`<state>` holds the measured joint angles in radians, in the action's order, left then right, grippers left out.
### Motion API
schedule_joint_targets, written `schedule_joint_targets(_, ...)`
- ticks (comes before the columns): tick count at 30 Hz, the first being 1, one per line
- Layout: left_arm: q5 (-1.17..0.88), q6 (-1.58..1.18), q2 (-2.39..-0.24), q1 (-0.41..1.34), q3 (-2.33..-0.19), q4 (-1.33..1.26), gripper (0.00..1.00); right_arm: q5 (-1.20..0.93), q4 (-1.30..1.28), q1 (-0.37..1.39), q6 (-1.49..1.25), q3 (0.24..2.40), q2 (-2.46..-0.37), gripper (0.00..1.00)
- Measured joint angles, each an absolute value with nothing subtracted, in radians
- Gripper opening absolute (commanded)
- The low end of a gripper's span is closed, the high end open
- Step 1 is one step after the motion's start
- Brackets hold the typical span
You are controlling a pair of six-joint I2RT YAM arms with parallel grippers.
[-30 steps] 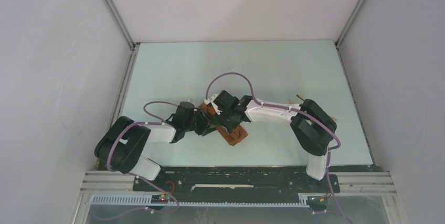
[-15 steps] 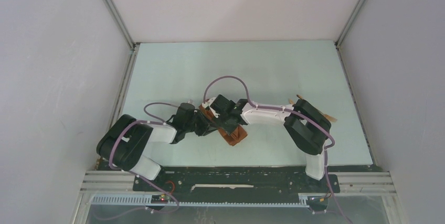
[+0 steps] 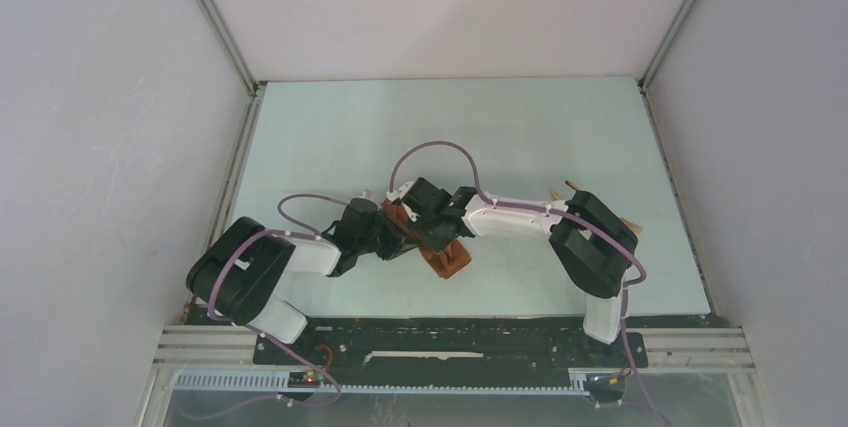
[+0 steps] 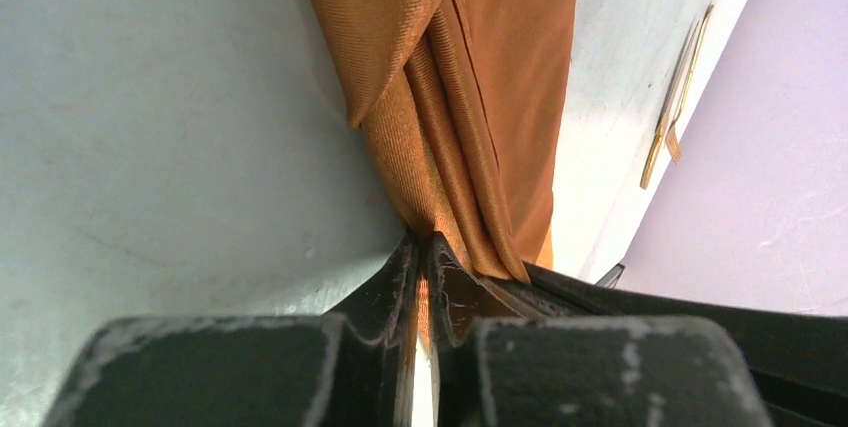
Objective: Fold the napkin into a case and place the utensils inside
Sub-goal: Smooth out the smaller rectangle-folded napkin from the folded napkin.
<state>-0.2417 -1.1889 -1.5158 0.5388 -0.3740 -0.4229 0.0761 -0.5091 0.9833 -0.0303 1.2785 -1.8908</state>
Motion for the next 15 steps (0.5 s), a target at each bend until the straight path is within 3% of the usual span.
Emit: schedule_joint_targets(15, -0.205, -1.223, -1.513, 0.563, -0.357, -0.459, 0.05, -0.059, -0.514, 0.983, -0.167, 1.317, -1.911, 0.0)
